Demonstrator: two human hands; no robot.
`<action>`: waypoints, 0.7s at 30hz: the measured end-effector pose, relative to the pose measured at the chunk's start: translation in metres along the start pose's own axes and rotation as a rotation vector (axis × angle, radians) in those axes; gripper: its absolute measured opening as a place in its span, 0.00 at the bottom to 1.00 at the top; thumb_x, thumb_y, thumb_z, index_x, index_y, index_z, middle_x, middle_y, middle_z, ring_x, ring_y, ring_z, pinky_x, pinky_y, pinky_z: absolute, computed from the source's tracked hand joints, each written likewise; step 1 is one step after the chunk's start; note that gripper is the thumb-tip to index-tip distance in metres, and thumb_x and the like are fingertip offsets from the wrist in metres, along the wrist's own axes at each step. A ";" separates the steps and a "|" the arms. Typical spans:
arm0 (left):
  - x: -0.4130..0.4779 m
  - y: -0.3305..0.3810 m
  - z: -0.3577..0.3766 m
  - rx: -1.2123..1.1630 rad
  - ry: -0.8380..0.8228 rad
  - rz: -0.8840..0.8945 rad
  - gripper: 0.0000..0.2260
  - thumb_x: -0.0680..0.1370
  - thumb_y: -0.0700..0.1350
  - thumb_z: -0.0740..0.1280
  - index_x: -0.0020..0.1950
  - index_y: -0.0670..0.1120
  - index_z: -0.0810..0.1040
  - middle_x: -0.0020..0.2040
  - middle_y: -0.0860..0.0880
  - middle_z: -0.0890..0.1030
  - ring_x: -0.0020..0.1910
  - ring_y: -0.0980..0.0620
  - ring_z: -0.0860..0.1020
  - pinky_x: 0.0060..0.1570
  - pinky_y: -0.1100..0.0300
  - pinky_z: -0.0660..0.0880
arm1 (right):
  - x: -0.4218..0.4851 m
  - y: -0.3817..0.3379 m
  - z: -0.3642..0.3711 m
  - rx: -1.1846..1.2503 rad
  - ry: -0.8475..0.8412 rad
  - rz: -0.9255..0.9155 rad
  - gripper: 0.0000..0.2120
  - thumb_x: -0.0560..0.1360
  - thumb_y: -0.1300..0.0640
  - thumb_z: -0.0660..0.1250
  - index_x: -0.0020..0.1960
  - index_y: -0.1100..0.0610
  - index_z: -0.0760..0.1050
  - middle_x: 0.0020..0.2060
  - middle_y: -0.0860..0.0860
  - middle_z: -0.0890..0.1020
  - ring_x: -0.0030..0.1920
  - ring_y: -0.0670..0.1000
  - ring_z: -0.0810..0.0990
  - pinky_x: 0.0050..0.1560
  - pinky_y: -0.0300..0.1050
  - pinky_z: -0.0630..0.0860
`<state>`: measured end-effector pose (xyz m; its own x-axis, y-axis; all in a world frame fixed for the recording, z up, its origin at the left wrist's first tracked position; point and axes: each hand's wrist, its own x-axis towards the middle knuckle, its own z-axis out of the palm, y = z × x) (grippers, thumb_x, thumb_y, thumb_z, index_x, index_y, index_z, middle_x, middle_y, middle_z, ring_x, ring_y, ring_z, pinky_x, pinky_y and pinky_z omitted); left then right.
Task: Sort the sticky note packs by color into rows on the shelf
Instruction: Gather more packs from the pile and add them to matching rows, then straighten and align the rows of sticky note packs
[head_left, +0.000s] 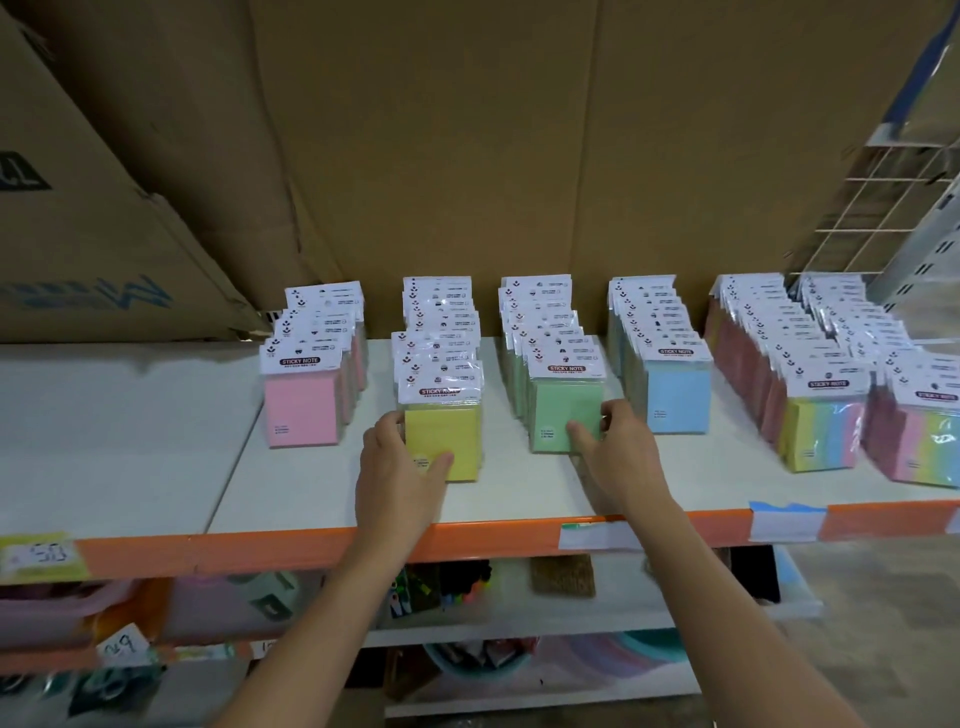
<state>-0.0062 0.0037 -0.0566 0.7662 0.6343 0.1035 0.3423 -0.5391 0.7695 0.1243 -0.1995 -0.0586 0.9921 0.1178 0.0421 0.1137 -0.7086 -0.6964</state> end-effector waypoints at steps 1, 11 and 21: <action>-0.001 0.001 0.001 0.047 -0.003 0.010 0.31 0.73 0.48 0.74 0.71 0.43 0.64 0.64 0.43 0.71 0.62 0.44 0.73 0.56 0.48 0.75 | -0.001 0.000 0.001 -0.013 0.003 -0.006 0.19 0.77 0.50 0.69 0.61 0.60 0.71 0.53 0.56 0.78 0.48 0.52 0.76 0.44 0.44 0.73; -0.024 0.003 0.001 -0.036 0.022 0.008 0.40 0.74 0.45 0.75 0.79 0.43 0.55 0.69 0.43 0.65 0.67 0.47 0.68 0.64 0.53 0.71 | -0.027 0.007 -0.011 0.231 0.056 0.032 0.14 0.79 0.55 0.67 0.62 0.58 0.72 0.48 0.50 0.79 0.44 0.40 0.78 0.39 0.29 0.69; -0.068 -0.008 -0.043 -0.332 0.163 -0.020 0.09 0.78 0.41 0.68 0.45 0.56 0.78 0.44 0.59 0.82 0.46 0.64 0.79 0.42 0.76 0.72 | -0.067 -0.004 -0.019 0.626 -0.176 -0.036 0.06 0.79 0.63 0.64 0.44 0.60 0.76 0.27 0.48 0.78 0.26 0.41 0.75 0.29 0.32 0.73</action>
<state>-0.0847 -0.0115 -0.0424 0.6556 0.7369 0.1648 0.1406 -0.3336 0.9322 0.0585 -0.2180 -0.0450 0.9588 0.2839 -0.0076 0.0422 -0.1691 -0.9847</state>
